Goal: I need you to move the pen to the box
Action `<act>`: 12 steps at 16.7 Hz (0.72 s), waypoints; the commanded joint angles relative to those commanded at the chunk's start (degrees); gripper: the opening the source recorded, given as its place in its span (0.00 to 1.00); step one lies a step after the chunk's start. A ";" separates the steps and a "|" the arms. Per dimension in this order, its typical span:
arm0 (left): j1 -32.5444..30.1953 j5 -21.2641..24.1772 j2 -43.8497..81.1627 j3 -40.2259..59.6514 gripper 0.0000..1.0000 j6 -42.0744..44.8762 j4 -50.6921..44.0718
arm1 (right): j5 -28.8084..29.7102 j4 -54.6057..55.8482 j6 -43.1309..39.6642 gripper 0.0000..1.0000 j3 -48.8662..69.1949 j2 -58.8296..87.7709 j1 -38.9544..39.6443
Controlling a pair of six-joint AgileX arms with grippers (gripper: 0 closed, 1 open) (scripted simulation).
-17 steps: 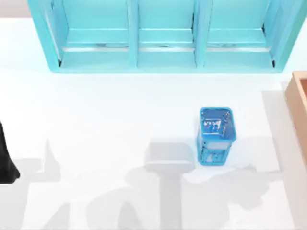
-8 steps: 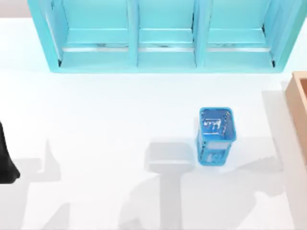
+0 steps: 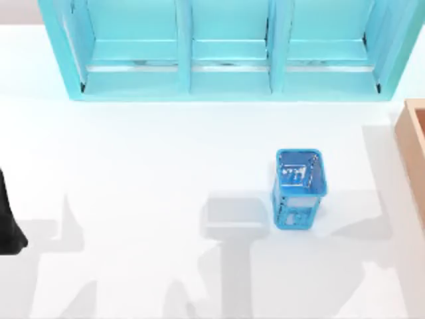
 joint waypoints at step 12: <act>0.00 0.00 0.00 0.00 1.00 0.00 0.00 | 0.00 0.00 0.00 1.00 0.00 0.00 0.00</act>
